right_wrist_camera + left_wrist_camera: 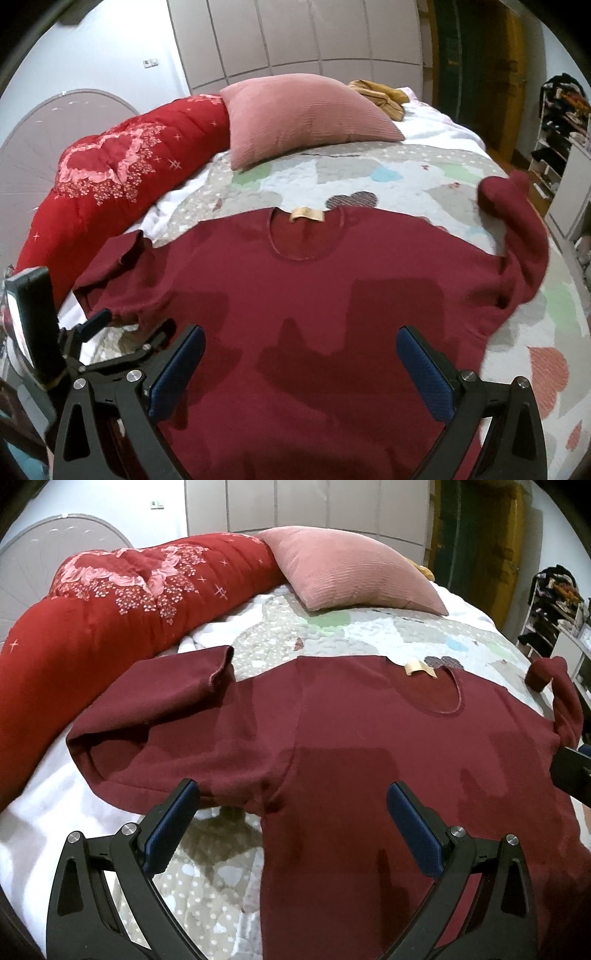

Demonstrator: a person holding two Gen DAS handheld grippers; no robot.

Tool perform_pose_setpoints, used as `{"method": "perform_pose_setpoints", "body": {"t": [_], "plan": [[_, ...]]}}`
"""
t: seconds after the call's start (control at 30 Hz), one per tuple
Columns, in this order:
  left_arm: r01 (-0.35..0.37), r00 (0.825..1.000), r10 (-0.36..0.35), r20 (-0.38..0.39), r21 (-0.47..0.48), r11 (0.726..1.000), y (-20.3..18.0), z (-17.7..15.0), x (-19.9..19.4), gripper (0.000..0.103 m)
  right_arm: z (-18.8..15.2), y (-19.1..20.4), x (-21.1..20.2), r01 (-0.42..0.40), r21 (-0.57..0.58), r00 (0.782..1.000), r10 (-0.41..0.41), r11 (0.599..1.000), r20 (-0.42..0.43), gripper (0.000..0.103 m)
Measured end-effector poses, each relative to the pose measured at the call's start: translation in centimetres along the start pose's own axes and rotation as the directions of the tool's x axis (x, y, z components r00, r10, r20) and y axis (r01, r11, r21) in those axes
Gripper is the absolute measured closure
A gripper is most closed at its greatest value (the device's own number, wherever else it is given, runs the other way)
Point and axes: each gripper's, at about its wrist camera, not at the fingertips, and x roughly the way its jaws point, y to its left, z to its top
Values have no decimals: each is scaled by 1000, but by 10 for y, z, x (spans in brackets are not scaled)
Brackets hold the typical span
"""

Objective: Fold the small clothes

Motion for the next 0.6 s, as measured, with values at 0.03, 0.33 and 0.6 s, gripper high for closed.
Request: {"method": "perform_pose_setpoints", "body": {"t": [0.03,0.33,0.6], "plan": [[3,1000,-3,-1,-4,1000,1,-1,2,1,2,3,4,-3,-5,1000,3,1000,2,0],[15,1000,-15,-12,-3,1000,10,3,13,1,-3,17,47,31,-18,998,-31,999,-50,0],[-11,1000,11,-9,-18,1000,27,3,13,1,3,33,62,24,-40,999,-26,999,-48,0]]}}
